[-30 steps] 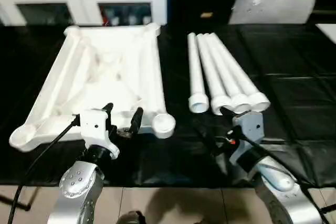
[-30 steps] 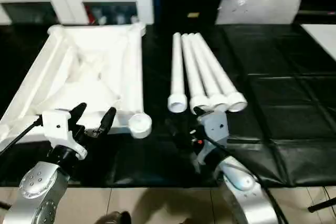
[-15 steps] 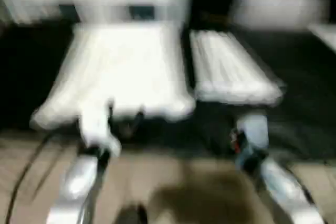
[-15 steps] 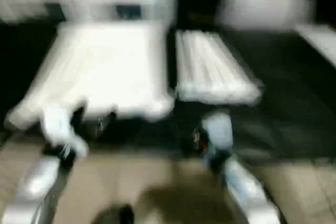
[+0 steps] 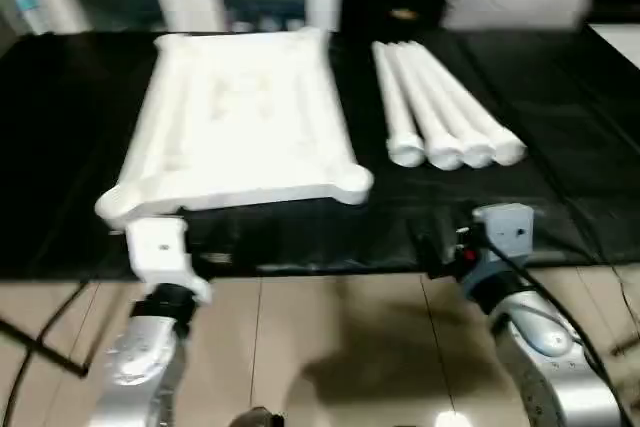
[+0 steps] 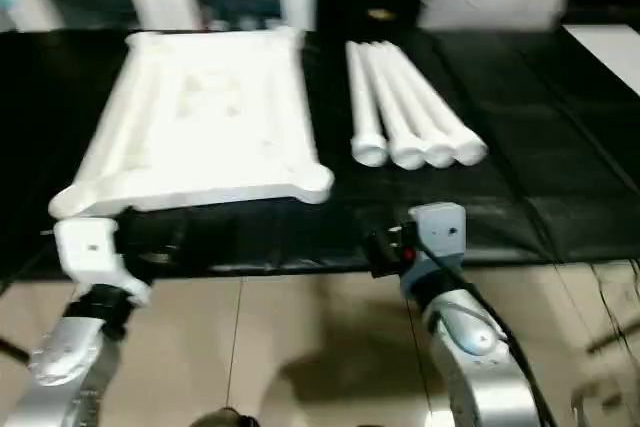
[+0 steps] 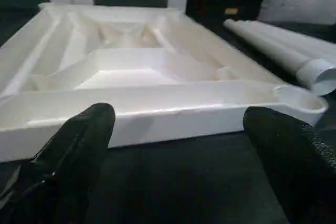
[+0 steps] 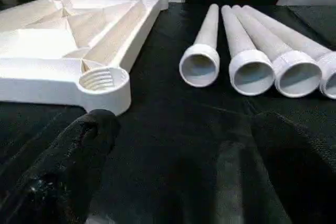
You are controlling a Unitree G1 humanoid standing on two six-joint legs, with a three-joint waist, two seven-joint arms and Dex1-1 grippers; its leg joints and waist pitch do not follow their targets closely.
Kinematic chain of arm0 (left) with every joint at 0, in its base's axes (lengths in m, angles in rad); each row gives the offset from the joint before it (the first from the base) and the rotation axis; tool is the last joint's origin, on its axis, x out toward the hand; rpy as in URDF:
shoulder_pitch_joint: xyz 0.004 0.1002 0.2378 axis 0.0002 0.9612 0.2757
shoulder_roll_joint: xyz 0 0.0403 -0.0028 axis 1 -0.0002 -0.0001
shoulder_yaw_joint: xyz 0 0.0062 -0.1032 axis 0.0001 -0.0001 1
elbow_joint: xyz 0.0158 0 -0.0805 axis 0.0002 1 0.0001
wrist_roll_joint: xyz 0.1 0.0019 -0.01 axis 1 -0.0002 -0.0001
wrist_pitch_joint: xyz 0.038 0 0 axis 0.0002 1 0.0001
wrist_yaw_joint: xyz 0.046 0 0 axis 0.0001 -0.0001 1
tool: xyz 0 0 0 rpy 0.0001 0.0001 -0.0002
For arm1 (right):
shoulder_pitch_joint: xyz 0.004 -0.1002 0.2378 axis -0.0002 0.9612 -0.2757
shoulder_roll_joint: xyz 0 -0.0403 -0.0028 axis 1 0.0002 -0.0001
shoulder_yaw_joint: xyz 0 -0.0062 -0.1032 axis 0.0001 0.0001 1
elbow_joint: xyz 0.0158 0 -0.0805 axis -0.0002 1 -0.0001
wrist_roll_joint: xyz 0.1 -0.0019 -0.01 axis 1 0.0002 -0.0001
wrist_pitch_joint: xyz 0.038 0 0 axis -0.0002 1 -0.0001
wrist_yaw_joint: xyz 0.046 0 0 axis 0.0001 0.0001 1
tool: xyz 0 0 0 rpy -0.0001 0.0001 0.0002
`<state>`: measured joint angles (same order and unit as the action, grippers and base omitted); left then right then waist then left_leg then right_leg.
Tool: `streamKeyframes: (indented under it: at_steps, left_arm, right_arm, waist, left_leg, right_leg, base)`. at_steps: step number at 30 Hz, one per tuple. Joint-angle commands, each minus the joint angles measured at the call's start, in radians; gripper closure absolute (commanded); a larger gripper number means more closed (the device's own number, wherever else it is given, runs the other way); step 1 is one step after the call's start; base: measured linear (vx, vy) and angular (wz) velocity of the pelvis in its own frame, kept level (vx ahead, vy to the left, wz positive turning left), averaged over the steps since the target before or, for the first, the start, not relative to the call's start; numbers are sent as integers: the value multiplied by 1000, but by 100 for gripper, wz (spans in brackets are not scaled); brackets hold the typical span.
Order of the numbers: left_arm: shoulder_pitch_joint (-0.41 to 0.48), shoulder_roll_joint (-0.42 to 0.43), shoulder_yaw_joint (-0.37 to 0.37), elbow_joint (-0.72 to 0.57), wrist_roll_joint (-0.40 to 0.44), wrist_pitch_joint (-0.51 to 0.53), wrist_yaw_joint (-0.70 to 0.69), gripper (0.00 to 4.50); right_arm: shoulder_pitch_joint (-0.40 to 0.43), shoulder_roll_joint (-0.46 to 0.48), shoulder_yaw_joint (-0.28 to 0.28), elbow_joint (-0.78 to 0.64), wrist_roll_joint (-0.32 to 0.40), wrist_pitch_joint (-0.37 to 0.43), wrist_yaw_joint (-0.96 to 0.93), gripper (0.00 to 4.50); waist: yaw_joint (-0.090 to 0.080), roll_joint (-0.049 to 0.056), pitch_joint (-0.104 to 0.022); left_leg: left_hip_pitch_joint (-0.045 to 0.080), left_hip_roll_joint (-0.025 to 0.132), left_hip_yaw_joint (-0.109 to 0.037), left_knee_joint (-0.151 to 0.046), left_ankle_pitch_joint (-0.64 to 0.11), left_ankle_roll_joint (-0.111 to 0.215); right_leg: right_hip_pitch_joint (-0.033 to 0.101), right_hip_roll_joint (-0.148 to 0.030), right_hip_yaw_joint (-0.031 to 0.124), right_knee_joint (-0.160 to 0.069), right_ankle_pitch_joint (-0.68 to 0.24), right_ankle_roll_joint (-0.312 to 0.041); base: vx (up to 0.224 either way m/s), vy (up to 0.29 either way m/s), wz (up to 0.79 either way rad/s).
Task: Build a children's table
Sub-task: Move table base
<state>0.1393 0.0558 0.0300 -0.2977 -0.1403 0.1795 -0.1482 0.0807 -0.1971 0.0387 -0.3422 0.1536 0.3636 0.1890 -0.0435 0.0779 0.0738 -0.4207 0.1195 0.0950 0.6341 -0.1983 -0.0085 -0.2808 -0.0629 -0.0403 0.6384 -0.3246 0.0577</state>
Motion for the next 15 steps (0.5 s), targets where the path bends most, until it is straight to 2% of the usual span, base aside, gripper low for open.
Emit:
streamKeyframes:
  at_steps: [1, 2, 3, 4, 5, 6, 7, 8, 9, 10, 11, 12, 13, 14, 15]
  left_arm:
    - [-8, 2, 2, 12, 14, 0, 11, 0]
    - [-9, 4, -1, 11, 20, -4, 13, 0]
    - [-11, 5, -4, 10, 26, -11, 13, 0]
    - [-12, 5, -4, 10, 27, -11, 14, 0]
    - [-14, 3, -5, 11, 29, -10, 16, 0]
    - [-18, 1, -8, 14, 30, -13, 18, 0]
    - [-20, -6, -6, 15, 15, -10, 18, 0]
    - [-20, -12, -3, 16, 3, -7, 18, 0]
    - [-20, -4, -8, 12, 18, 4, 22, 18]
    - [-19, 4, -11, 9, 12, 5, 6, 18]
    - [-18, 9, -14, 7, 6, 6, -6, 18]
    - [-18, 8, -12, 5, -10, 8, -18, 18]
    - [-19, 6, -10, 4, -16, 10, -21, 18]
    - [-23, 3, -7, 2, -21, 13, -20, 18]
    - [-26, 3, -4, 1, -27, 16, -22, 18]
  right_arm:
    - [-11, 3, 11, -24, 5, 19, 22, 1]
    - [-11, 4, 12, -29, 8, 17, 27, 1]
    - [-13, -1, 16, -33, 4, 17, 31, 1]
    - [-14, -4, 19, -33, 1, 18, 34, 1]
    - [-17, -9, 22, -31, 0, 18, 39, 1]
    - [-20, -6, 17, -24, 8, 18, 40, 1]
    - [-21, 0, 9, -20, 19, 16, 38, 1]
    - [-22, 4, 5, -18, 26, 14, 37, 1]
    - [-23, 1, 5, -17, 28, 19, 38, 0]
    - [-25, -2, 8, -15, 24, 20, 40, 0]
    - [-25, -4, 10, -14, 20, 20, 42, 0]
    - [-26, -4, 11, -12, 18, 19, 43, 0]
    - [-27, -3, 11, -11, 17, 19, 44, 0]
    - [-28, -2, 12, -9, 15, 19, 45, 0]
    - [-28, -2, 14, -8, 13, 19, 47, 0]
  waist:
    - [6, -10, -48]
    - [2, -4, -46]
    - [-6, 8, -37]
    - [-13, 23, -41]
    - [-41, 13, -37]
    - [-45, 11, -38]
    - [-42, -6, -35]
    - [-25, -24, -32]
    - [-2, -64, -27]
    - [21, -89, -31]
    - [38, -81, -31]
    - [48, -104, -28]
    - [61, -95, -37]
    - [68, -77, -41]
    - [70, -53, -57]
  left_leg:
    - [39, 99, -47, -94, -114, 40]
    - [45, 112, -58, -104, -150, 28]
    - [33, 75, -162, -158, -248, 135]
    - [65, 81, -195, -167, -286, 162]
    - [83, 105, -283, -200, -361, 215]
    - [106, 155, -268, -198, -402, 177]
    - [97, 161, -269, -204, -416, 178]
    - [65, 117, -224, -200, -413, 192]
    - [12, 6, -135, -90, -299, 192]
    - [-12, -53, -43, 59, -172, 184]
    - [-36, -36, -16, 86, -34, 124]
    - [-46, -45, -10, 69, 14, 93]
    - [-25, -25, -14, 17, 33, 63]
    - [-2, -2, -22, -16, 6, 69]
    - [-2, 38, -36, -39, 8, 81]
  right_leg:
    - [4, -87, 23, -63, 400, -117]
    - [1, -69, 15, -55, 345, -134]
    - [12, -2, -48, -30, 110, -184]
    - [-8, 18, -50, -13, 15, -214]
    - [-29, 29, -23, 37, -144, -240]
    - [-54, 16, 14, 53, -151, -227]
    - [-57, 6, 29, 66, -109, -218]
    - [-45, -19, 70, 17, -81, -241]
    - [-22, -85, 127, -133, -123, -396]
    - [2, -113, 127, -190, -178, -415]
    - [16, -120, 141, -147, -78, -270]
    - [18, -89, 125, -135, -5, -144]
    - [18, -73, 114, -111, 128, 23]
    - [23, -71, 109, -112, 187, 108]
    - [40, -68, 96, -91, 331, 152]
  base:
    - [0, 0, 0]
    - [0, 0, 0]
    - [-37, -49, 22]
    - [-37, -49, 22]
    - [-50, -76, 42]
    - [-44, -145, 41]
    - [-44, -145, 41]
    - [-45, -219, 29]
    - [-51, -231, 5]
    - [-51, -231, 5]
    - [-14, -218, -7]
    - [0, -211, -8]
    - [0, -211, -8]
    - [-20, -157, -6]
    - [-18, -106, -1]
